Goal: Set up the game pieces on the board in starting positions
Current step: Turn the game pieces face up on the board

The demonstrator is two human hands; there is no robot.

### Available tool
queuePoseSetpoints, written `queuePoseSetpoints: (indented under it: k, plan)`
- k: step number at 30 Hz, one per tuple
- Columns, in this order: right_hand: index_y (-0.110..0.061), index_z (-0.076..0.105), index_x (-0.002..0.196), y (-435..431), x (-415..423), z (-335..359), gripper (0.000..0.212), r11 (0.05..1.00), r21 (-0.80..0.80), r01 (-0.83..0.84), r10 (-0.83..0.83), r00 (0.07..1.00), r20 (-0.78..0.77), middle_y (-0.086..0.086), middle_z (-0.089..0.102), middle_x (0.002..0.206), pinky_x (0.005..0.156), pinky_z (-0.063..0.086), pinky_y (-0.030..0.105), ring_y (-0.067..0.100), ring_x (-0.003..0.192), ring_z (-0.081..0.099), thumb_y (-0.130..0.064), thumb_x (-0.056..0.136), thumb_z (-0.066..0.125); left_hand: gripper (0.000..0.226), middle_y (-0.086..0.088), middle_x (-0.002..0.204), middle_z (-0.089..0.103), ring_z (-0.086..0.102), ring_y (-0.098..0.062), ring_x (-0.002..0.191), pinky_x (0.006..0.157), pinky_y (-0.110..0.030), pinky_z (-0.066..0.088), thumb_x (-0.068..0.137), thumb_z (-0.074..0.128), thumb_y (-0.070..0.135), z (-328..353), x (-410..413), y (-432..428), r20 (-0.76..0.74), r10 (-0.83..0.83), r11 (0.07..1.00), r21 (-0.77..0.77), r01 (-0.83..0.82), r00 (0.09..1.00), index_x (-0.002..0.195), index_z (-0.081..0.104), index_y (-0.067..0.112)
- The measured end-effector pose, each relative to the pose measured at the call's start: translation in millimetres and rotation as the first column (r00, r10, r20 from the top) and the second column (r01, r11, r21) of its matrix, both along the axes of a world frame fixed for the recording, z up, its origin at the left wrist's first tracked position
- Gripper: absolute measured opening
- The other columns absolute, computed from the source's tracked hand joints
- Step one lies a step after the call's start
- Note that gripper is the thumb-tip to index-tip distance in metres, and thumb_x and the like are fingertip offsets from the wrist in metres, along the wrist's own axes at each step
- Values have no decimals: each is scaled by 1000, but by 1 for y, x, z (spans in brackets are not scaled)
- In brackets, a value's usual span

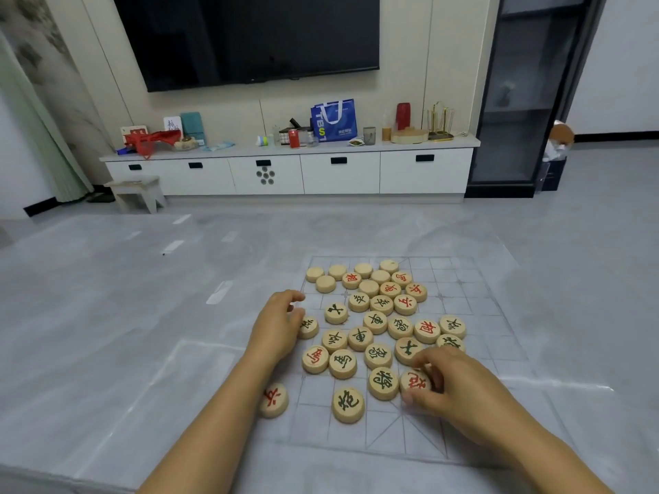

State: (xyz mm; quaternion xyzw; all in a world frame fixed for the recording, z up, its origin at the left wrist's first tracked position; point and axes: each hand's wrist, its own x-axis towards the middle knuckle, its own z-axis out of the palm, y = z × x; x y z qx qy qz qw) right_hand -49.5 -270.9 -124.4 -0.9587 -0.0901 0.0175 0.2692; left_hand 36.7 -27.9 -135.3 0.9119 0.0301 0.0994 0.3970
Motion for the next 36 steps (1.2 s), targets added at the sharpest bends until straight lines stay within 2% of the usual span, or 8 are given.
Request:
queuePoseSetpoints:
  k: [6, 11, 15, 21, 25, 27, 30, 36]
  plan:
    - [-38, 48, 110, -6, 6, -1, 24, 999, 27, 44, -46, 993, 109, -18, 44, 99, 74, 43, 19, 0, 83, 47, -48, 88, 48, 48, 1, 154, 23, 19, -23, 140, 112, -41, 22, 93, 47, 31, 5, 83, -21, -79, -180, 881, 430, 197, 980, 140, 35, 27]
    - [-38, 45, 116, -12, 11, -4, 29, 999, 20, 36, -37, 994, 99, -19, 41, 107, 79, 43, 17, 1, 93, 49, -50, 89, 44, 57, 11, 157, -2, -6, -21, 145, 116, -53, 0, 96, 37, 40, 2, 129, -34, -389, -298, 650, 586, 484, 872, 146, 11, 37]
    - [-37, 46, 116, -12, 11, -5, 30, 1000, 26, 10, -12, 995, 101, -18, 37, 103, 80, 43, 18, 2, 96, 49, -49, 90, 43, 49, 7, 158, 2, -1, -18, 146, 118, -49, 6, 99, 30, 35, -16, 127, -3, -351, -362, 662, 556, 503, 864, 146, 14, 33]
    - [-36, 49, 112, -15, 2, -5, 24, 999, 37, -18, 13, 991, 133, -17, 44, 105, 81, 45, 21, 4, 94, 50, -46, 90, 44, 50, 3, 157, 12, 8, -17, 145, 119, -39, 8, 98, 34, 37, -23, 61, 99, -259, -192, 786, 537, 306, 947, 145, 22, 27]
    - [-33, 51, 112, -18, -2, -4, 25, 999, 24, -29, 25, 989, 148, -15, 47, 106, 82, 45, 23, 4, 93, 49, -45, 90, 46, 81, 15, 151, 13, 10, -10, 144, 119, -37, 11, 74, 17, 78, -27, -18, 118, -230, -274, 805, 477, 354, 934, 142, 22, 34]
    - [-33, 50, 114, -16, -5, -2, 25, 1000, 8, -29, 28, 987, 157, -14, 47, 106, 80, 45, 22, 4, 90, 49, -43, 91, 47, 70, 20, 147, 13, 12, -5, 142, 119, -35, 14, 70, 10, 82, -31, -46, 117, -226, -290, 796, 482, 366, 930, 132, 22, 54]
    - [-31, 51, 112, -14, -11, -1, 24, 999, 8, -50, 48, 985, 163, -14, 47, 101, 78, 46, 23, 5, 87, 49, -42, 91, 47, 39, 24, 146, 9, 7, -1, 140, 118, -35, 13, 73, 8, 73, -34, -80, 110, -201, -257, 815, 480, 324, 945, 109, -4, 84]
    - [-33, 51, 110, -14, -25, -1, 23, 993, -26, -118, 120, 981, 152, -18, 44, 91, 74, 41, 17, 1, 81, 48, -44, 92, 44, 56, 40, 140, -10, -14, 10, 135, 114, -24, -4, 48, -10, 94, -25, -138, 94, -277, -291, 827, 407, 387, 916, 98, -29, 81]
